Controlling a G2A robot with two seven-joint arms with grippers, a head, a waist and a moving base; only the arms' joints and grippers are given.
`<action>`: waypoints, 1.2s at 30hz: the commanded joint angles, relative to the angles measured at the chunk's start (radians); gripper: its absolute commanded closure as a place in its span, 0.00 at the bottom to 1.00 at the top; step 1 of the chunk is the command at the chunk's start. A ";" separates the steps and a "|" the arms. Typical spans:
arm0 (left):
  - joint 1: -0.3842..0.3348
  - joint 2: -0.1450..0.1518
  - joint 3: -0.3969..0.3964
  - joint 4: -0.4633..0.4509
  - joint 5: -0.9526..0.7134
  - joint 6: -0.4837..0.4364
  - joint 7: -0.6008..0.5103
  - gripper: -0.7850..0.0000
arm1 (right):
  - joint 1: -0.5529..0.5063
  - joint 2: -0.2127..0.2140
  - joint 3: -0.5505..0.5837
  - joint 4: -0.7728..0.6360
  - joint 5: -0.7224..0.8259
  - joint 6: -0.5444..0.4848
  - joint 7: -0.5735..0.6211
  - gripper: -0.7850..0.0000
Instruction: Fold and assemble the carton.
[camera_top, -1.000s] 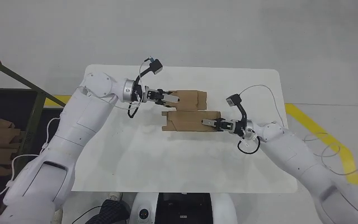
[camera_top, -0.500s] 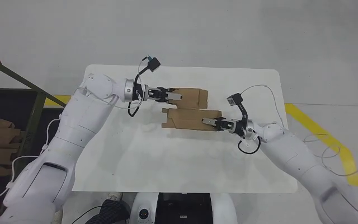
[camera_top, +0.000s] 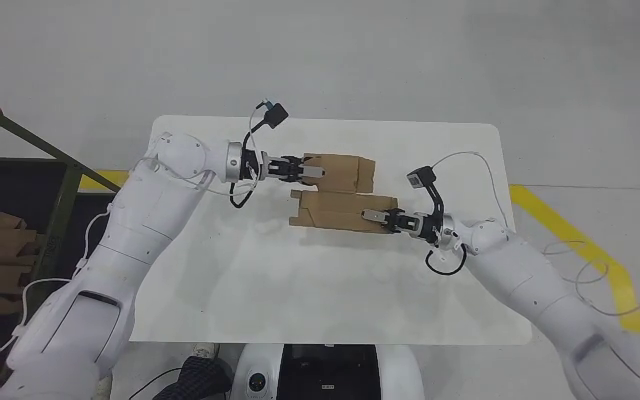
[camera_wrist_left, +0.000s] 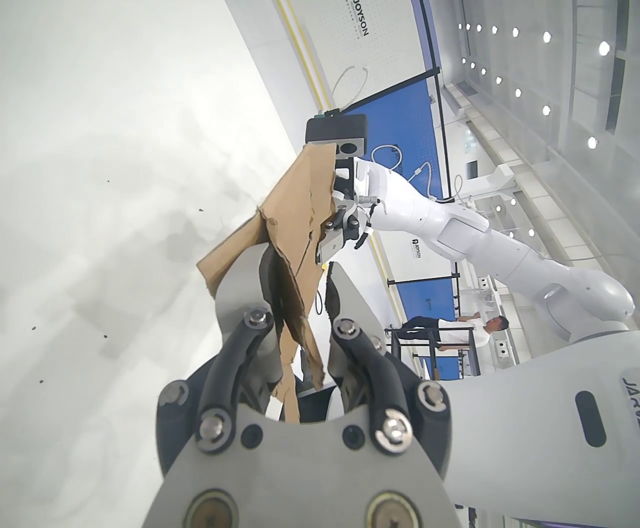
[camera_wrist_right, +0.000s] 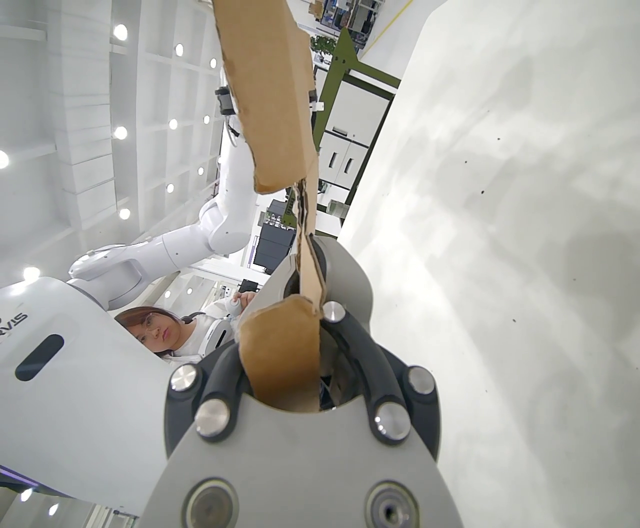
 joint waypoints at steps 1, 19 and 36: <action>0.001 0.000 -0.001 -0.001 0.002 0.001 0.003 0.81 | -0.001 0.000 0.001 -0.001 0.001 0.000 0.000 1.00; 0.006 -0.005 -0.007 0.003 -0.074 0.018 -0.043 1.00 | -0.004 0.008 0.015 0.018 0.000 -0.025 -0.025 0.00; 0.040 0.001 -0.032 -0.003 -0.135 0.015 -0.100 1.00 | -0.009 0.056 0.082 -0.040 -0.073 -0.099 -0.098 0.04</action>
